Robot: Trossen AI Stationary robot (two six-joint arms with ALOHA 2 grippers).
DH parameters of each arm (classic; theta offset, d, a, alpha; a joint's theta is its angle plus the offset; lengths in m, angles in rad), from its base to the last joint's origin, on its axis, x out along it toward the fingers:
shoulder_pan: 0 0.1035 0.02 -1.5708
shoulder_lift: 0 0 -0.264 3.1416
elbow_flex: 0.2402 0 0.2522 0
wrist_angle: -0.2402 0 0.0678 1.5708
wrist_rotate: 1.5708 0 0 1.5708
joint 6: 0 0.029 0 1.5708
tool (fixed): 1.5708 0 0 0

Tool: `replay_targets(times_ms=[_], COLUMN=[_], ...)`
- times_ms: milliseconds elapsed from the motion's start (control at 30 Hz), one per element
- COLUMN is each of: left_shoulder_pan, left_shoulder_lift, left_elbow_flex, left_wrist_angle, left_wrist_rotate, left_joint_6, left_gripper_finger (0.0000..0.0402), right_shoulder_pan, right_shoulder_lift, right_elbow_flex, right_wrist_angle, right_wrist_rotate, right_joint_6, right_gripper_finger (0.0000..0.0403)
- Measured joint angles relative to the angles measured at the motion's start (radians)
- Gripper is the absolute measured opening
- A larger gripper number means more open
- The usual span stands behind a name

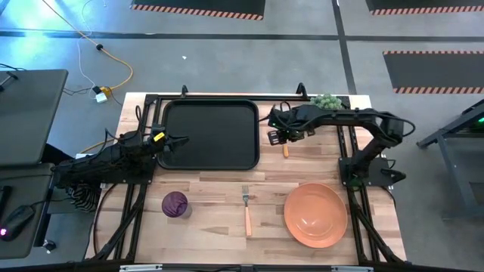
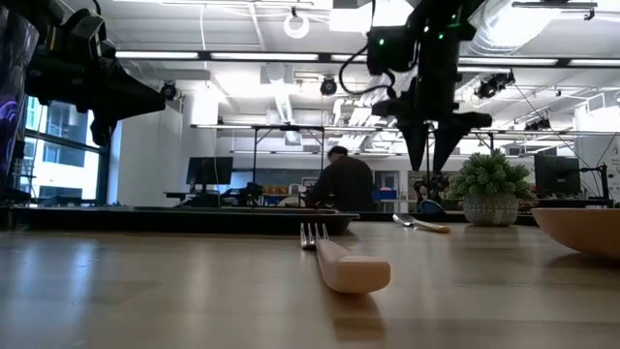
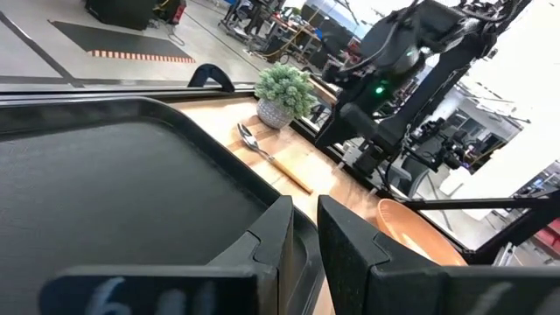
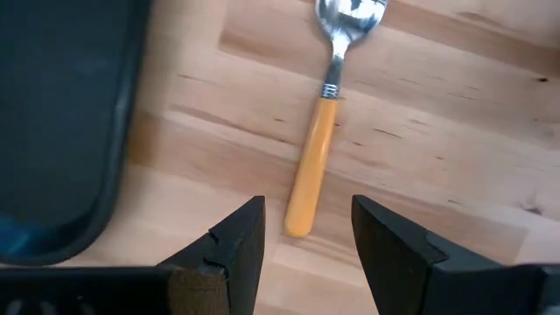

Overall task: Pick and place plate/cup/fork/spoon on tray
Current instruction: Put the orange spoon on the black tray

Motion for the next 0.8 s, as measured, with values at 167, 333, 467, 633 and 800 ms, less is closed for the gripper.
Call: replay_targets(times_ms=[167,333,467,633,800], left_shoulder_pan=[0.000,0.000,0.000,0.000,0.000], left_shoulder_lift=[0.000,0.000,0.000,0.000,0.000], left_elbow_flex=[0.000,0.000,0.000,0.000,0.000], left_wrist_angle=[0.000,-0.001,-0.001,-0.002,-0.003], left_wrist_rotate=[0.000,0.000,0.000,0.000,0.000], left_joint_6=[0.000,0.000,0.000,0.000,0.000], left_gripper_finger=[0.0046,0.0046,0.0046,0.0046,0.0046], right_shoulder_pan=[-0.018,-0.040,-0.057,-0.079,-0.102], right_shoulder_lift=[0.065,0.114,0.141,0.153,0.160], right_elbow_flex=[0.000,0.000,0.000,0.000,-0.001], right_wrist_angle=[0.016,0.048,0.066,0.087,0.110], right_wrist_rotate=[-0.001,-0.002,0.002,0.002,0.003], right_joint_6=[0.007,-0.018,-0.041,-0.064,-0.089], right_gripper_finger=[0.0162,0.0162,0.0162,0.0162,0.0162])
